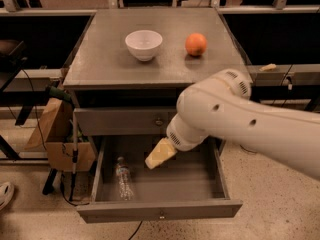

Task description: Pick water bottle from middle drawer and place on counter

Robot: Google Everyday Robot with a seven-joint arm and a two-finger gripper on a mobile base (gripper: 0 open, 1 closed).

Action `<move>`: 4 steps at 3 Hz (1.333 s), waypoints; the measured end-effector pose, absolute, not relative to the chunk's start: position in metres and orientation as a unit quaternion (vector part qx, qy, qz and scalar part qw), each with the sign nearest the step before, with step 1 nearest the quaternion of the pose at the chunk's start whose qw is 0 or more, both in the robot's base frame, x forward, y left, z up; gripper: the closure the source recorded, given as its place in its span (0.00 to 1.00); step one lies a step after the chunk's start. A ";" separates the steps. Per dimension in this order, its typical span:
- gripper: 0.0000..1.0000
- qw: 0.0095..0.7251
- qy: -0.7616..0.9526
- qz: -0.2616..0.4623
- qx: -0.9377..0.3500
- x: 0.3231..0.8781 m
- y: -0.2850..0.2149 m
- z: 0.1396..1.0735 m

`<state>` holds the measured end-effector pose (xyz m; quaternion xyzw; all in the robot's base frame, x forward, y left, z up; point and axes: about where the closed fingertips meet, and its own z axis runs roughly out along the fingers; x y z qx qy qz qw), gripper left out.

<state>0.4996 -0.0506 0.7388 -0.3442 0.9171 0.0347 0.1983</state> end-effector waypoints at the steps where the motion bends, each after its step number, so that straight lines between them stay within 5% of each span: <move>1: 0.00 0.179 0.916 0.055 -0.356 0.491 0.003 0.662; 2: 0.00 0.182 0.908 0.070 -0.370 0.505 0.068 0.595; 4: 0.00 0.167 0.906 0.075 -0.382 0.510 0.096 0.581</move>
Offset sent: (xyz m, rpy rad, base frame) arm 0.0186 0.1765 -0.2240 0.2318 0.2000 -0.4029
